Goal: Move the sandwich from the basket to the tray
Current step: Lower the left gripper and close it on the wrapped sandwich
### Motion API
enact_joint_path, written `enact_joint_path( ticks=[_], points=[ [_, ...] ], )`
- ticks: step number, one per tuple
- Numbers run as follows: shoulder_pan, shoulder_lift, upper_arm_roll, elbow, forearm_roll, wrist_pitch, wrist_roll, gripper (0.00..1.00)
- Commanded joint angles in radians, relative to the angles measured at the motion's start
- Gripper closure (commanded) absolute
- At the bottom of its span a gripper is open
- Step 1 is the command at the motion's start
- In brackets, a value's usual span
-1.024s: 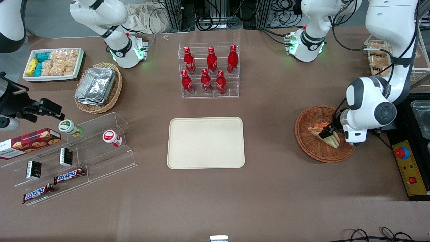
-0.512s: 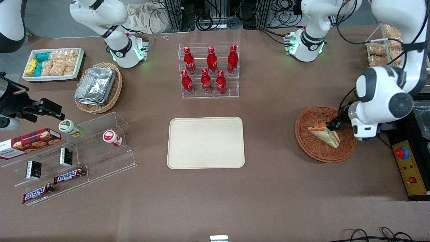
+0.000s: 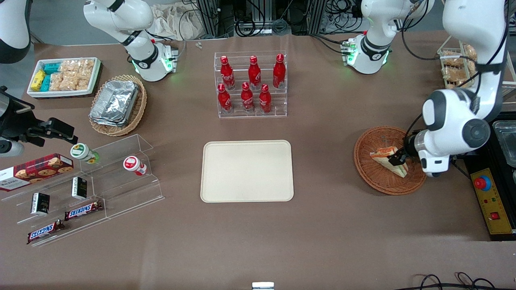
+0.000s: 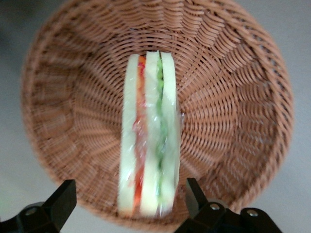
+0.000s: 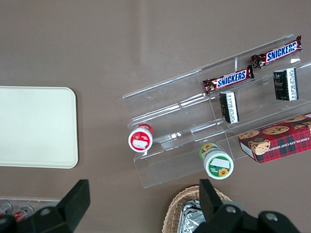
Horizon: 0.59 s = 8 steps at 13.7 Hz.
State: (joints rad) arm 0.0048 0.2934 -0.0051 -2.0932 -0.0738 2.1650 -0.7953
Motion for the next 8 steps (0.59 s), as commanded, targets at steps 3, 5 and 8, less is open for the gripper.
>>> enact_joint_path(
  ticks=[3,5,8],
  points=[
    [0.001,0.036,-0.006,-0.018,-0.015,0.070,-0.015,0.07],
    [0.003,0.033,-0.006,-0.018,-0.015,0.065,-0.013,1.00],
    [0.001,-0.025,-0.007,0.001,-0.006,0.009,0.008,1.00]
  ],
)
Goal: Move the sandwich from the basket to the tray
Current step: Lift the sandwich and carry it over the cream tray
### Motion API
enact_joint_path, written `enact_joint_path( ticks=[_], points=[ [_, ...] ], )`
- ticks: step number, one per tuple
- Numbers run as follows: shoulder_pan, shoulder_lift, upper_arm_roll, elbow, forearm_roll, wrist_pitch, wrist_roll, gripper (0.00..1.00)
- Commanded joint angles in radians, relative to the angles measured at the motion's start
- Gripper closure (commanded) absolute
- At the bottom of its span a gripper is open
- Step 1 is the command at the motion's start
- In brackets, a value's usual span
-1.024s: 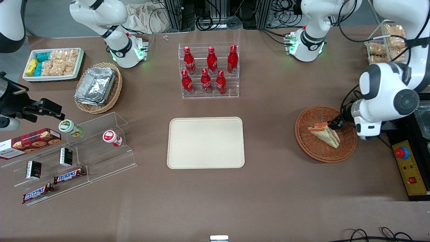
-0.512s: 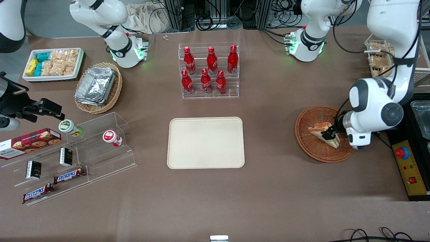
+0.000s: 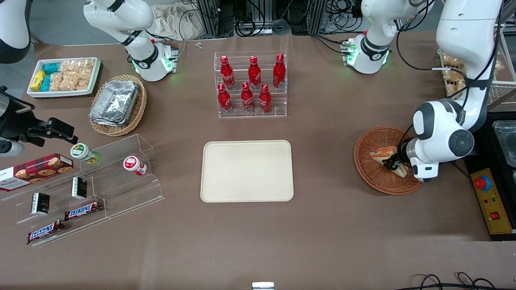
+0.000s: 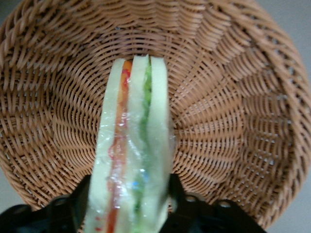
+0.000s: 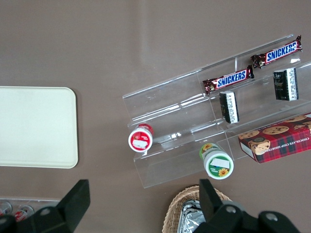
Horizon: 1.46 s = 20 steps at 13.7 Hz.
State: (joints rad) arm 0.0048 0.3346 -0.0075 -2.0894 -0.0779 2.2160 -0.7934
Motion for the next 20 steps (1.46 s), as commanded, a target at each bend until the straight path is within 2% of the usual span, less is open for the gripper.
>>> enact_joint_path(
  ticks=[1,4,7,10,12,16,20],
  points=[
    [0.003,-0.103,-0.005,0.011,0.003,-0.095,0.014,1.00],
    [-0.009,-0.210,-0.031,0.100,0.001,-0.324,0.140,1.00],
    [-0.012,-0.212,-0.173,0.268,0.003,-0.510,0.168,1.00],
    [-0.026,-0.146,-0.386,0.359,0.003,-0.490,0.239,1.00],
    [-0.054,-0.070,-0.481,0.405,0.013,-0.441,0.255,1.00],
    [-0.247,0.091,-0.491,0.431,0.133,-0.285,0.197,1.00],
    [-0.324,0.300,-0.491,0.526,0.323,-0.202,0.063,1.00]
  ],
)
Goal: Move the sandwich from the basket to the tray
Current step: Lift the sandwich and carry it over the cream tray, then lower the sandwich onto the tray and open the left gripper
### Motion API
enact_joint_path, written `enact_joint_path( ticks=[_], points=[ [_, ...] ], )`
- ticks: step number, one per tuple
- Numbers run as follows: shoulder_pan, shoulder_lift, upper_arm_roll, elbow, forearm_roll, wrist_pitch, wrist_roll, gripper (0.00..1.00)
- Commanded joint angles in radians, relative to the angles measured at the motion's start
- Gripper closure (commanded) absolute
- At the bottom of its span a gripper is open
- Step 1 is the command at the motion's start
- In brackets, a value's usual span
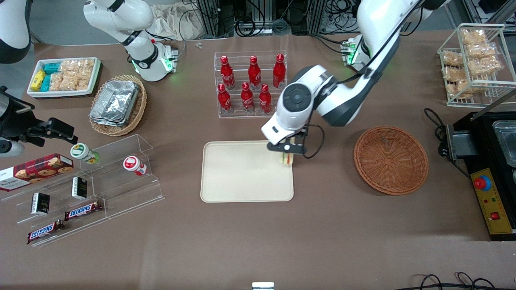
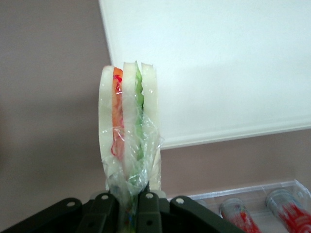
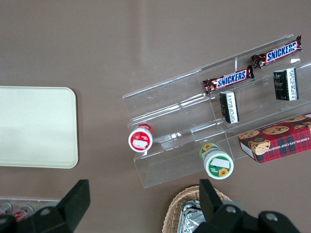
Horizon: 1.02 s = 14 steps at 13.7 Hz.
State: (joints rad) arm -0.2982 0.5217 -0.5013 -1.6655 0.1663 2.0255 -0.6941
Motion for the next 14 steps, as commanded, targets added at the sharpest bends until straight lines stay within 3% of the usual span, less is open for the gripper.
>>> enact_joint_path(
  ticks=[1,3,4,5,6,8,14],
  points=[
    [-0.022,0.147,0.003,0.112,0.105,-0.008,-0.045,1.00],
    [-0.022,0.184,0.003,0.119,0.108,0.028,-0.045,1.00],
    [-0.021,0.196,0.004,0.119,0.108,0.050,-0.041,0.94],
    [-0.021,0.208,0.004,0.121,0.110,0.065,-0.039,0.66],
    [-0.021,0.218,0.004,0.119,0.113,0.080,-0.035,0.01],
    [-0.019,0.199,0.004,0.121,0.119,0.085,-0.047,0.00],
    [0.057,-0.078,0.004,0.151,0.099,-0.129,-0.033,0.00]
  ],
)
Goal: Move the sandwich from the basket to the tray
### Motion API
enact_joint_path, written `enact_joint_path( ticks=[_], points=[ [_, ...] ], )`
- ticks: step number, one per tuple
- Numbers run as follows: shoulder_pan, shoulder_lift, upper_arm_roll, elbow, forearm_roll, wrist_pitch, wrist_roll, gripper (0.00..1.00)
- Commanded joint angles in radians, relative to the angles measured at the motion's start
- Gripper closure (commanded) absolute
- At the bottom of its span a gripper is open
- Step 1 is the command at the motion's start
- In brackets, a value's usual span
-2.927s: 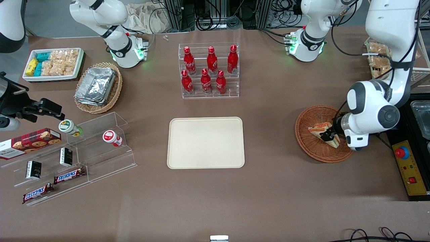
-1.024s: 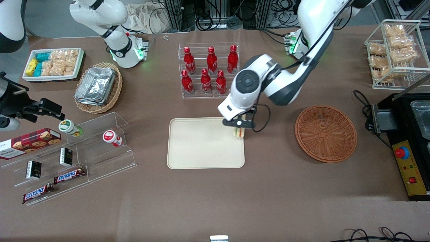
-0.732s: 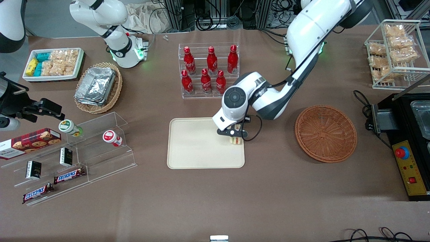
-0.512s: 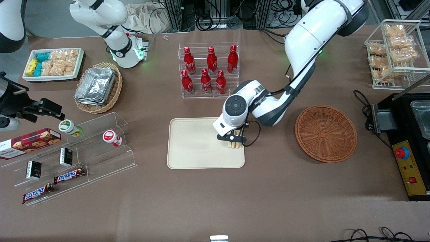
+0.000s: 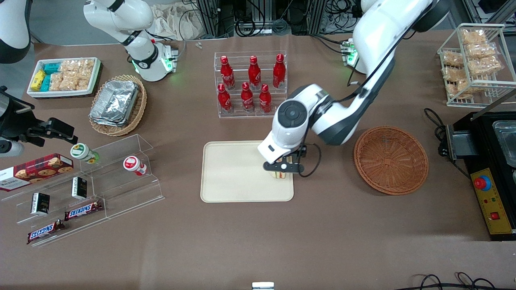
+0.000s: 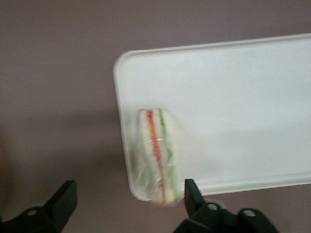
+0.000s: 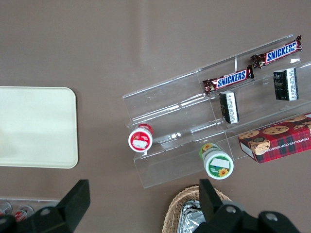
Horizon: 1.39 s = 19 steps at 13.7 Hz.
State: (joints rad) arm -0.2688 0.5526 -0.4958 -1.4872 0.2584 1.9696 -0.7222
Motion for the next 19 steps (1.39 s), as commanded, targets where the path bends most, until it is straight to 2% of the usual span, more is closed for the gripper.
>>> enact_joint_path(
  ticks=[1,4,8,9,12,13,16,19],
  points=[
    [0.075,-0.149,-0.006,-0.028,0.005,-0.130,0.015,0.00],
    [0.150,-0.244,-0.003,-0.018,-0.077,-0.218,0.093,0.00],
    [0.265,-0.394,0.003,-0.015,-0.188,-0.432,0.259,0.00],
    [0.272,-0.426,0.025,-0.016,-0.191,-0.480,0.285,0.00],
    [0.200,-0.537,0.263,-0.033,-0.244,-0.587,0.464,0.00],
    [0.198,-0.568,0.316,-0.053,-0.260,-0.606,0.528,0.00],
    [0.198,-0.612,0.362,-0.097,-0.252,-0.607,0.563,0.00],
    [0.198,-0.579,0.361,-0.039,-0.245,-0.600,0.563,0.00]
  ],
)
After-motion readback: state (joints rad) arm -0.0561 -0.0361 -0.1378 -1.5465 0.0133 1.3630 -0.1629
